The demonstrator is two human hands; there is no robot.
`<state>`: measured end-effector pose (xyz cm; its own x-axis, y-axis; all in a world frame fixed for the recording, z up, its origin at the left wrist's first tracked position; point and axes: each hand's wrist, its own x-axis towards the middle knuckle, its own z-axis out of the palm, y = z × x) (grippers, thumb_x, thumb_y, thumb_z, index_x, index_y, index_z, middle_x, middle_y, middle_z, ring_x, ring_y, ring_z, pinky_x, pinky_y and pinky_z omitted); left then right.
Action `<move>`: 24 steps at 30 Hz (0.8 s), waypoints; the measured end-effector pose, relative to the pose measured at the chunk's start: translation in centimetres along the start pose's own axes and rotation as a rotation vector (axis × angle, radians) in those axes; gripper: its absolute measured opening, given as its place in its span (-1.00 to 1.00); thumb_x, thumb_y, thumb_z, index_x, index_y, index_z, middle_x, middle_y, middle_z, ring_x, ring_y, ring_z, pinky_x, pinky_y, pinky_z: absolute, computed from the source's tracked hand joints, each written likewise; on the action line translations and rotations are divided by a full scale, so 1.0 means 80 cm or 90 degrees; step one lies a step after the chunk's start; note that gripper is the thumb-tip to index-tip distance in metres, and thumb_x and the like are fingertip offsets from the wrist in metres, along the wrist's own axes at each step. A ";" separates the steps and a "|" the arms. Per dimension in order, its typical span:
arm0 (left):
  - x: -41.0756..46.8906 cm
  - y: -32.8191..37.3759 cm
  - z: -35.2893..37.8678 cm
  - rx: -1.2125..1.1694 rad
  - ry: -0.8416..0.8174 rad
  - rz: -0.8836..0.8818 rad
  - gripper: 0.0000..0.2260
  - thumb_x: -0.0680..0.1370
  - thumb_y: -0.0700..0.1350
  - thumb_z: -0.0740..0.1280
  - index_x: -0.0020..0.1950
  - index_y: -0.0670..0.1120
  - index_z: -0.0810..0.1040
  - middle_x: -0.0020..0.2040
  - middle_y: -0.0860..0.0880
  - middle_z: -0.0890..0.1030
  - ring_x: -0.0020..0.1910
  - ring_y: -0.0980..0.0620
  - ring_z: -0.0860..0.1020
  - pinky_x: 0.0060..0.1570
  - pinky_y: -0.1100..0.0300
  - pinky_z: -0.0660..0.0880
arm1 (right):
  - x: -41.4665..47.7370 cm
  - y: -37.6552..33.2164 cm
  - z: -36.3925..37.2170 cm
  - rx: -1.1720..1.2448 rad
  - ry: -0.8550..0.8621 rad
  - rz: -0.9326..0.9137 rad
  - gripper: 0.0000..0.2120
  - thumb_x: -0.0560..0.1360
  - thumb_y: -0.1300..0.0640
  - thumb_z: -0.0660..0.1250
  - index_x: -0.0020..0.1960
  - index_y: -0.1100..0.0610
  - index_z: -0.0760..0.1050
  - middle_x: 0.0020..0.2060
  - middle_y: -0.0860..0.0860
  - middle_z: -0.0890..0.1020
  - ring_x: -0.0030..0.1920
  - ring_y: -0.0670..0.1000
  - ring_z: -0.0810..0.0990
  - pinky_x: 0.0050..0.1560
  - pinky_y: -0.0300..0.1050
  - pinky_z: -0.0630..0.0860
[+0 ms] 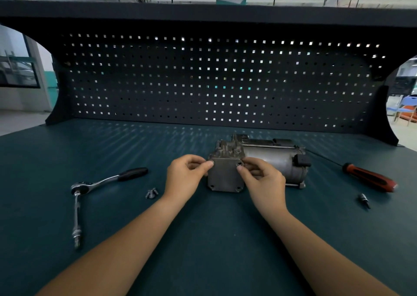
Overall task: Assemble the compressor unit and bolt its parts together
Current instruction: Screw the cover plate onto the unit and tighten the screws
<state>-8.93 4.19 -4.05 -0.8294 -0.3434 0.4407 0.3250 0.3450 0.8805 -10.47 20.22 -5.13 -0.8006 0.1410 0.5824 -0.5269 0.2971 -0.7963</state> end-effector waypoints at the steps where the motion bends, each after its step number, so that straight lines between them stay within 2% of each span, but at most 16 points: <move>1: 0.000 0.000 0.001 -0.018 0.002 -0.020 -0.87 0.42 -0.12 0.46 -0.29 0.00 0.56 -0.38 0.06 0.61 -0.39 0.23 0.58 -0.26 0.26 0.50 | 0.000 0.000 0.001 0.002 0.003 0.002 -0.83 0.43 0.22 0.42 0.02 0.16 0.60 -0.20 -0.04 0.60 -0.24 -0.19 0.54 -0.21 -0.51 0.46; 3: 0.000 -0.001 0.003 -0.016 0.013 -0.020 -0.87 0.41 -0.10 0.47 -0.29 0.01 0.56 -0.36 0.06 0.61 -0.35 0.18 0.58 -0.27 0.28 0.50 | 0.001 -0.001 0.002 -0.003 0.013 -0.003 -0.84 0.43 0.23 0.42 0.01 0.16 0.60 -0.19 -0.04 0.58 -0.24 -0.20 0.53 -0.21 -0.51 0.45; 5: -0.001 0.000 0.002 0.017 0.030 0.017 -0.86 0.40 -0.08 0.48 -0.29 0.02 0.54 -0.32 0.09 0.59 -0.32 0.24 0.55 -0.32 0.44 0.44 | 0.001 -0.003 0.003 -0.031 0.029 -0.024 -0.87 0.42 0.23 0.42 -0.02 0.16 0.59 -0.19 -0.06 0.54 -0.25 -0.21 0.51 -0.21 -0.55 0.42; 7: -0.001 0.001 0.001 0.046 0.036 0.064 -0.82 0.40 -0.10 0.48 -0.31 0.04 0.51 -0.32 0.13 0.55 -0.34 0.31 0.51 -0.34 0.51 0.40 | 0.002 -0.003 0.002 -0.054 0.041 -0.031 -0.90 0.42 0.23 0.43 -0.07 0.14 0.57 -0.20 -0.05 0.51 -0.28 -0.21 0.48 -0.23 -0.57 0.38; 10: -0.002 0.001 0.001 0.079 0.029 0.094 -0.79 0.41 -0.10 0.47 -0.34 0.06 0.48 -0.34 0.15 0.53 -0.36 0.32 0.49 -0.35 0.52 0.38 | 0.002 -0.001 0.000 -0.075 0.029 0.000 -0.88 0.42 0.18 0.43 -0.14 0.07 0.49 -0.22 -0.04 0.49 -0.29 -0.19 0.45 -0.27 -0.55 0.35; 15: -0.005 -0.004 0.000 0.106 0.014 0.123 -0.81 0.44 -0.08 0.44 -0.33 0.03 0.49 -0.37 0.14 0.53 -0.35 0.36 0.48 -0.37 0.51 0.36 | -0.002 0.000 -0.003 -0.080 0.003 0.033 -0.86 0.43 0.10 0.42 -0.13 0.04 0.45 -0.22 -0.10 0.47 -0.27 -0.17 0.46 -0.28 -0.44 0.34; 19: -0.004 -0.006 -0.003 0.111 0.001 0.132 -0.81 0.45 -0.09 0.43 -0.33 0.03 0.50 -0.36 0.13 0.54 -0.35 0.34 0.48 -0.37 0.50 0.37 | -0.004 -0.002 -0.003 -0.078 -0.017 0.038 -0.84 0.42 0.10 0.41 -0.11 0.02 0.43 -0.21 -0.10 0.47 -0.26 -0.14 0.47 -0.27 -0.38 0.37; 24: -0.006 -0.007 -0.006 0.123 -0.005 0.129 -0.84 0.44 -0.12 0.43 -0.31 0.01 0.51 -0.34 0.12 0.55 -0.36 0.34 0.48 -0.36 0.51 0.37 | -0.005 -0.002 -0.004 -0.086 -0.027 0.037 -0.83 0.42 0.13 0.41 -0.09 0.02 0.42 -0.20 -0.09 0.47 -0.27 -0.15 0.47 -0.28 -0.41 0.36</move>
<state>-8.51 3.75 -4.62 -0.7601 -0.2438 0.6024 0.3928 0.5661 0.7247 -10.02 20.40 -5.18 -0.8418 0.1226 0.5256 -0.4380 0.4138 -0.7981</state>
